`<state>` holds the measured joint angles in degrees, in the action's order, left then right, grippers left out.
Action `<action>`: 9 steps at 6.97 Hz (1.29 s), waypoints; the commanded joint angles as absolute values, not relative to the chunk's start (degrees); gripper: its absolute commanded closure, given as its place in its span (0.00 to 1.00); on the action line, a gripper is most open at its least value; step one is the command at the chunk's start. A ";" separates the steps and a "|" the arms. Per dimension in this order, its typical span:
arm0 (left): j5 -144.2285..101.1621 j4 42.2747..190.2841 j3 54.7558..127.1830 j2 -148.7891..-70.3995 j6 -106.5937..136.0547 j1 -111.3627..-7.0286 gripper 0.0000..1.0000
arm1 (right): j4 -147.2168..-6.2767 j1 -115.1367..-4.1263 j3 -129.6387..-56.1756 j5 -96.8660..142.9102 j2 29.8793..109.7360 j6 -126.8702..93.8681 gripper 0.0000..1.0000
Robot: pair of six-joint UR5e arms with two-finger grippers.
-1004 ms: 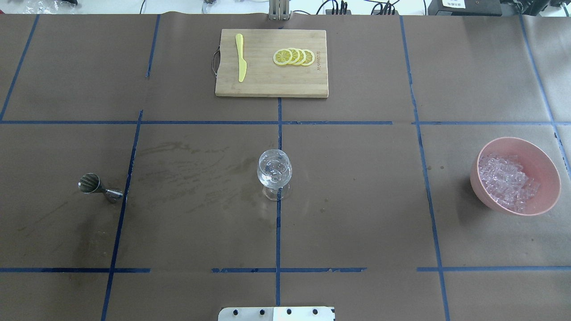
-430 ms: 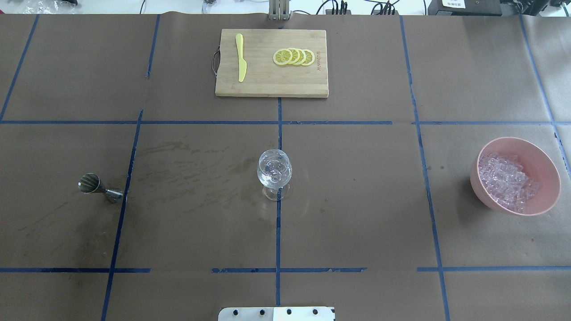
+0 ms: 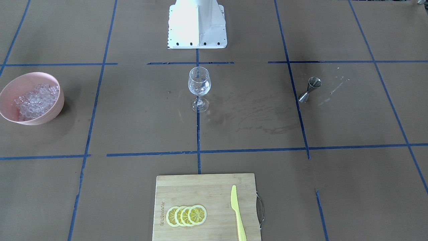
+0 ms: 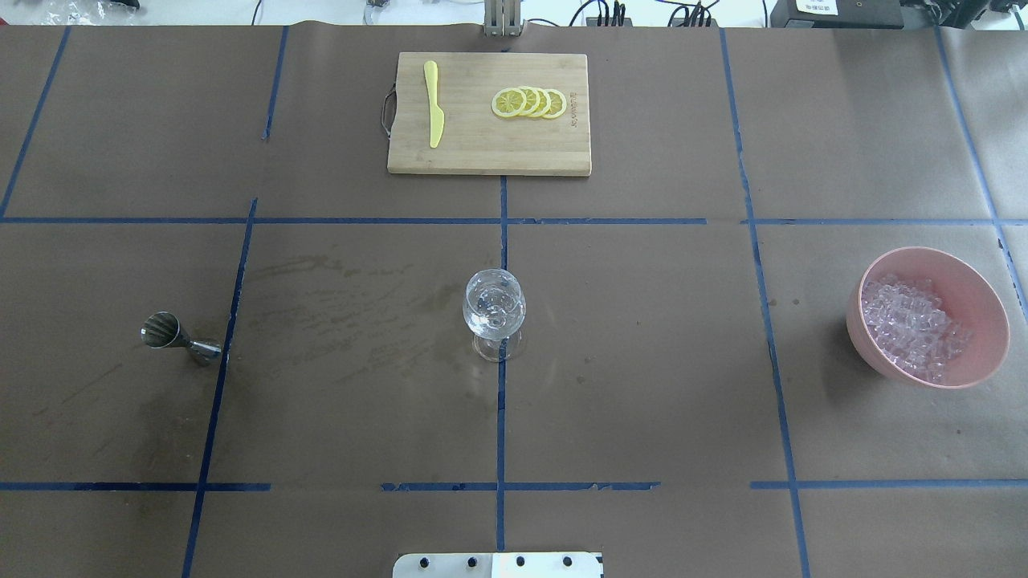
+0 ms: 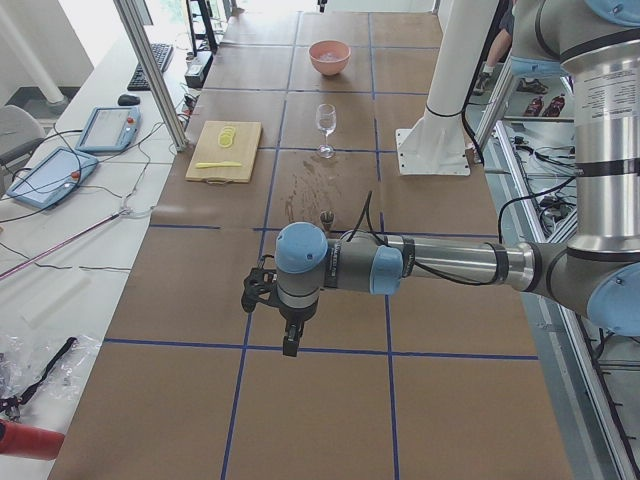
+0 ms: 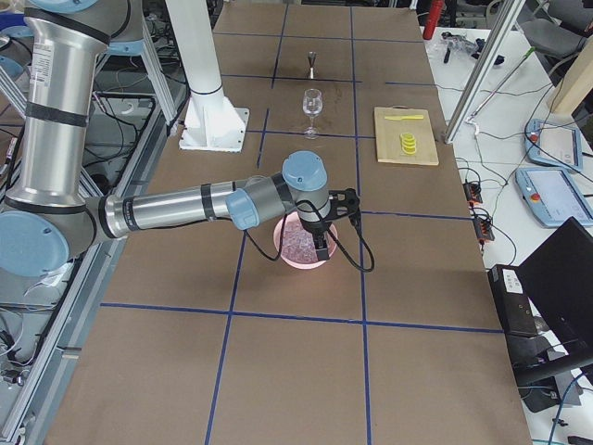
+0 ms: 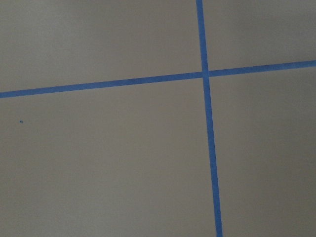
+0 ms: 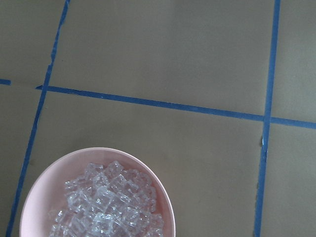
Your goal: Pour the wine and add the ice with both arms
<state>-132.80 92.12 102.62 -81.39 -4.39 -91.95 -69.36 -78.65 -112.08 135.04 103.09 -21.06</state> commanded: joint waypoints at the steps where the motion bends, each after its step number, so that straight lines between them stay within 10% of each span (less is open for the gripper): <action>1: -132.80 93.33 102.92 -81.56 -4.39 -91.93 0.00 | -53.84 -67.47 -112.15 126.80 106.08 -31.63 0.00; 9: -132.89 94.39 102.83 -81.74 -4.39 -91.85 0.00 | -53.53 -50.71 -110.13 113.64 106.08 -30.45 0.27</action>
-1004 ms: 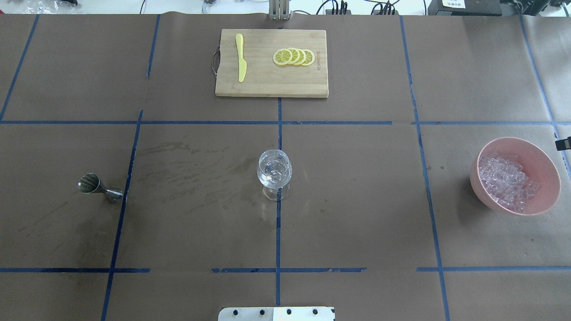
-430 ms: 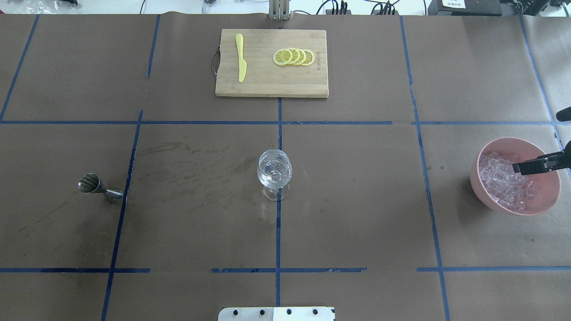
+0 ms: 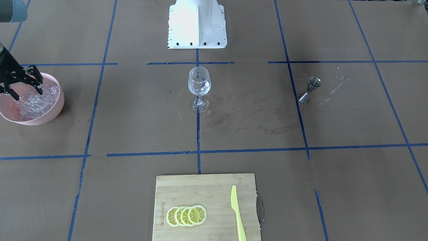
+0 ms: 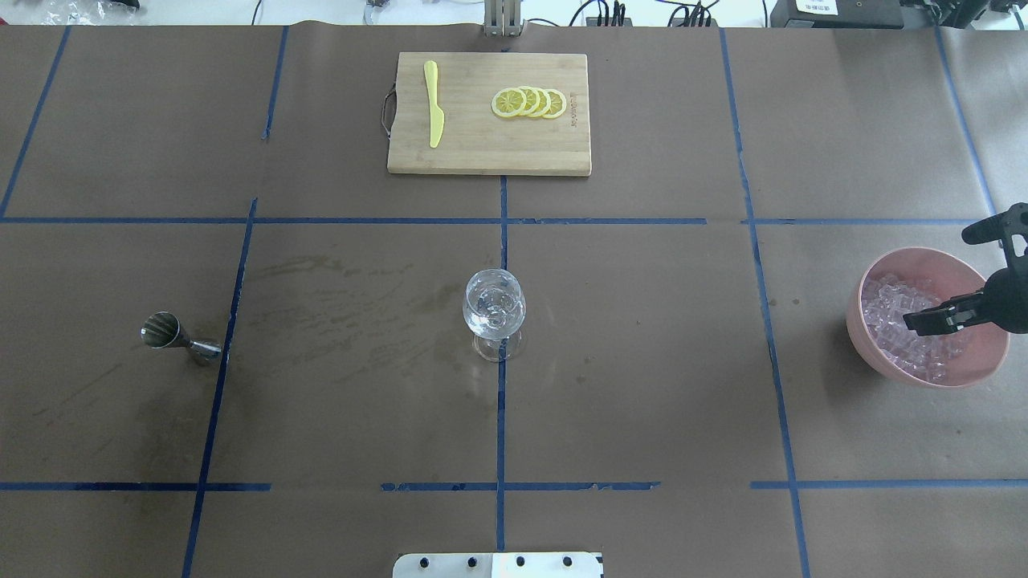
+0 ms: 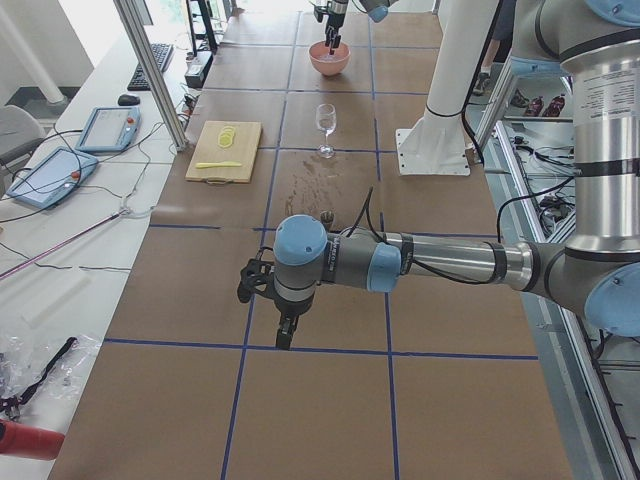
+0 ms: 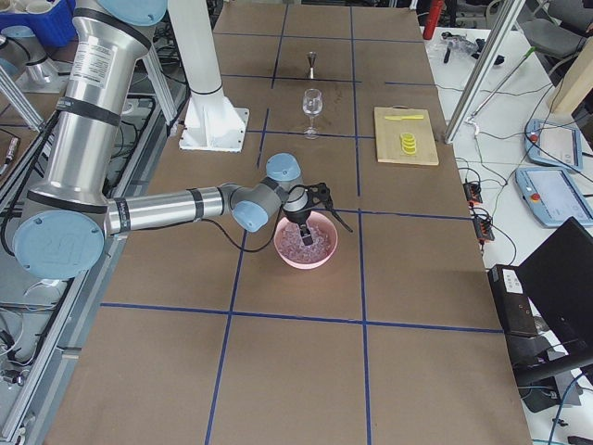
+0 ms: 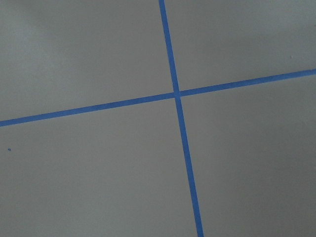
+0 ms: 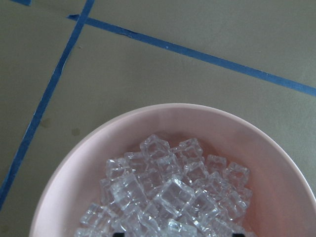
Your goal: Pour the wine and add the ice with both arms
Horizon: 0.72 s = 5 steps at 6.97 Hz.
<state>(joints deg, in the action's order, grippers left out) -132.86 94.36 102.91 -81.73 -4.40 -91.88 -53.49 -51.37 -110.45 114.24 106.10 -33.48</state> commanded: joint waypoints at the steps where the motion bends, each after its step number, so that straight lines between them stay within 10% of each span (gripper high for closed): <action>1: -132.89 94.39 102.83 -81.74 -4.39 -91.85 0.00 | -53.53 -50.71 -109.52 113.64 105.91 -28.50 0.28; 5: -132.80 94.39 102.83 -81.74 -4.39 -91.85 0.00 | -53.26 -50.71 -107.75 113.99 105.56 -29.79 0.41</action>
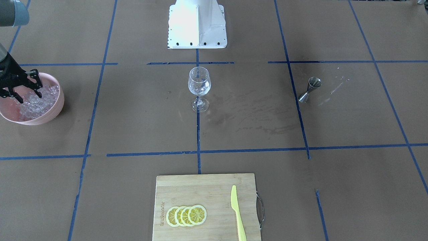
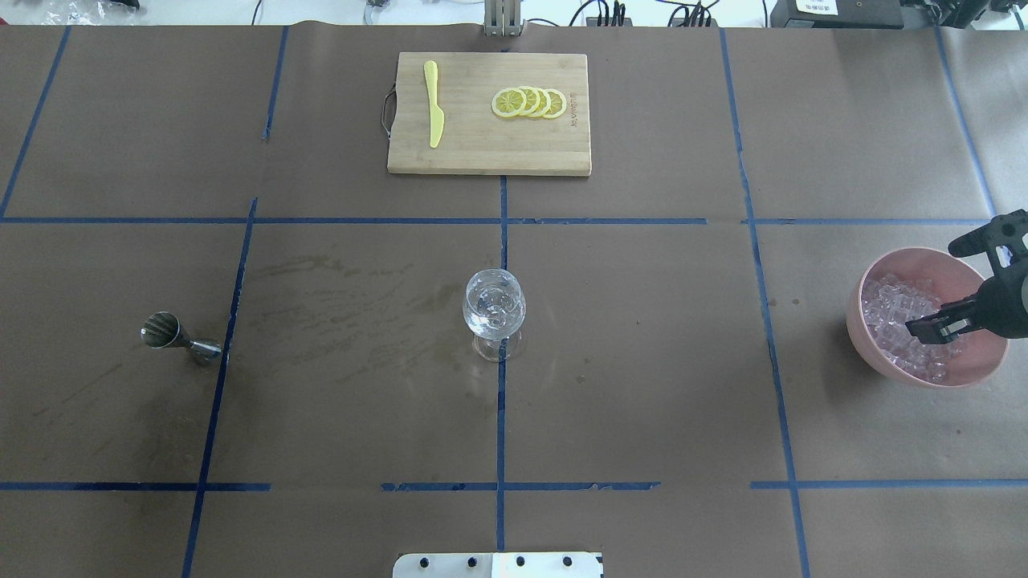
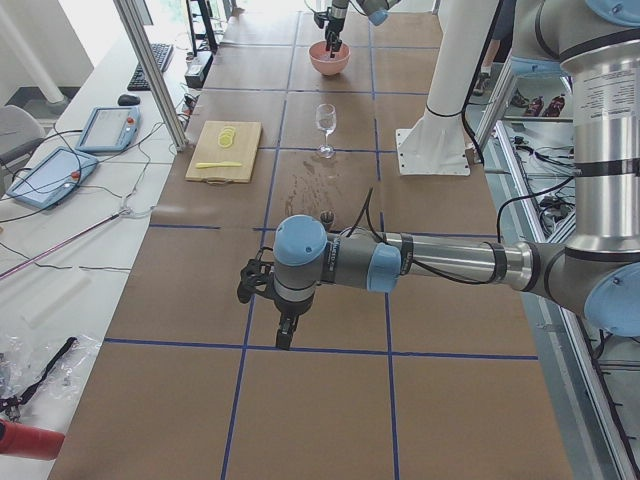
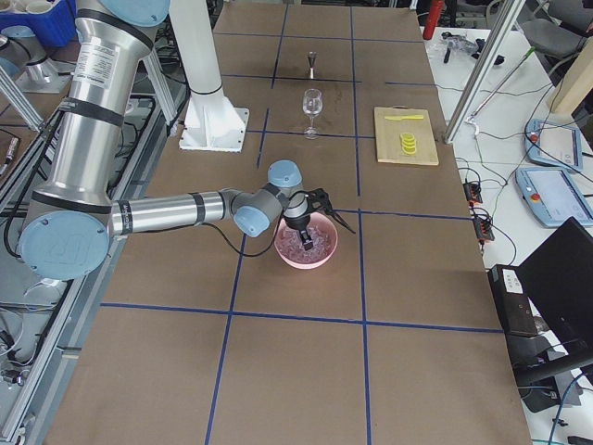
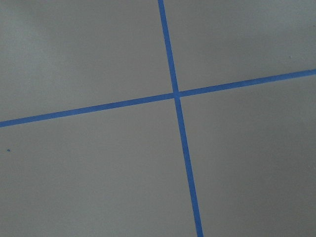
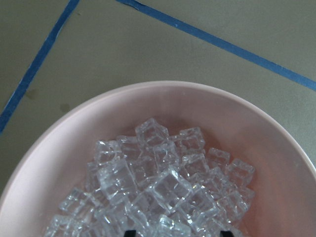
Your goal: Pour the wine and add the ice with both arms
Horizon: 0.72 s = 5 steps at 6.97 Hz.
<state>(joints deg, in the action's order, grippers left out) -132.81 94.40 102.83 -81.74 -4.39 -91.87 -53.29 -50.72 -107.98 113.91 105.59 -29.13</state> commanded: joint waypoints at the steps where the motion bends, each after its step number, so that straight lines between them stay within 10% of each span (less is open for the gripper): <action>1: -132.80 94.39 102.75 -81.74 -4.48 -91.85 0.00 | -53.26 -50.71 -107.75 113.99 105.56 -32.41 0.44; 5: -132.80 94.39 102.74 -81.74 -4.48 -91.85 0.00 | -53.17 -50.71 -107.84 114.17 105.56 -32.87 0.57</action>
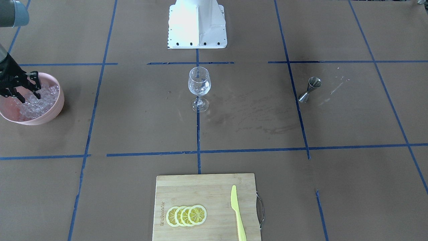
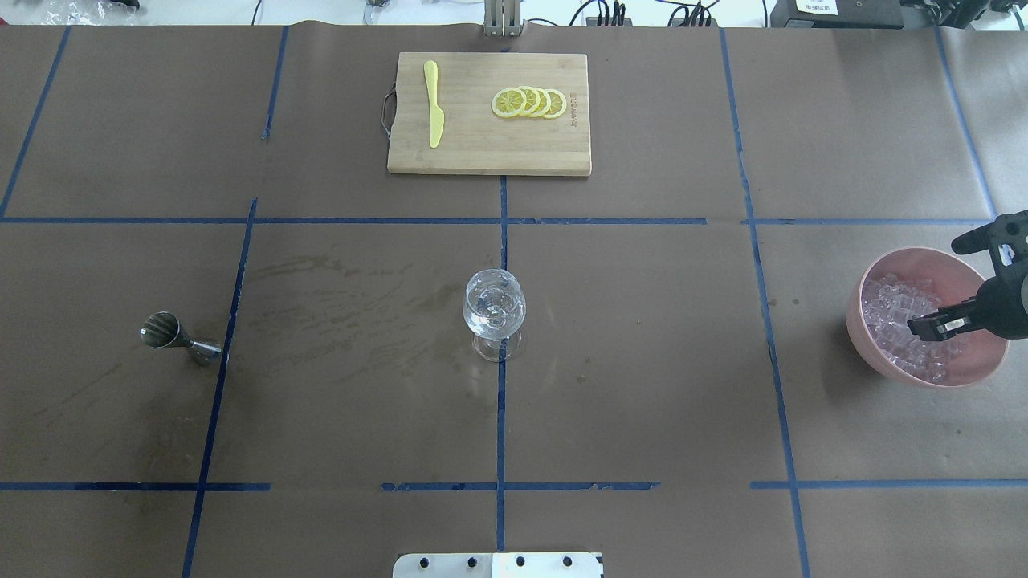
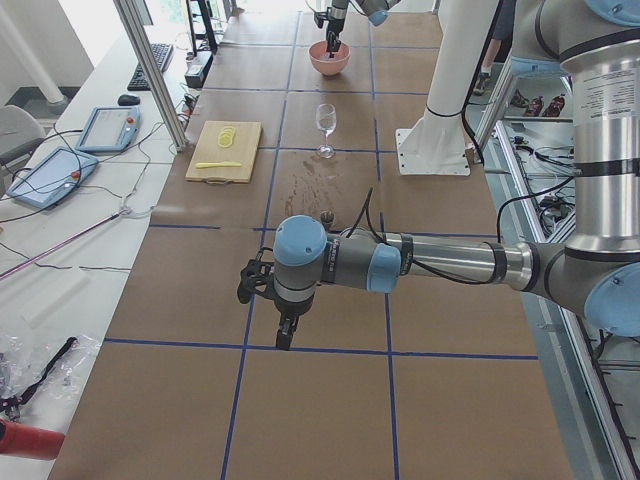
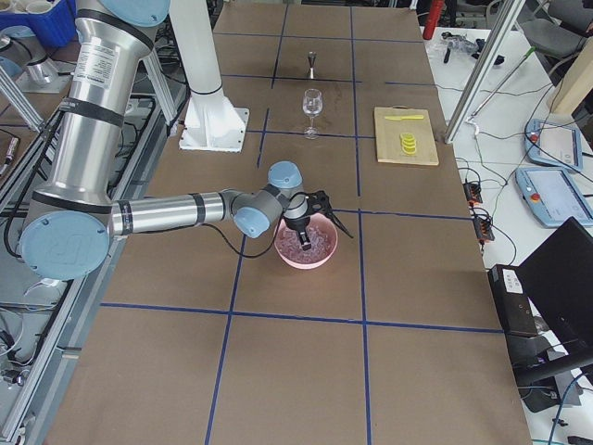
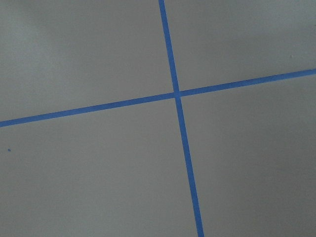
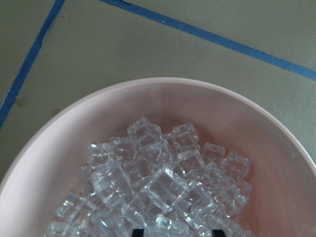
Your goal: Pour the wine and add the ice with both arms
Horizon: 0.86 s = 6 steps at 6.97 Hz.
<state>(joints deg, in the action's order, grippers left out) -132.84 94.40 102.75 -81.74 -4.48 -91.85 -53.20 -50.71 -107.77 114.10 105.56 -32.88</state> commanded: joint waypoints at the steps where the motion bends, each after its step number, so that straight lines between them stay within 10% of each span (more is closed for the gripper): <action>1: -132.80 94.39 102.74 -81.74 -4.48 -91.85 0.00 | -53.17 -50.63 -107.93 114.26 105.56 -32.78 0.93; 6: -132.80 94.31 102.39 -82.35 -4.40 -91.85 0.00 | -54.58 -53.87 -114.15 120.85 104.07 -32.08 1.00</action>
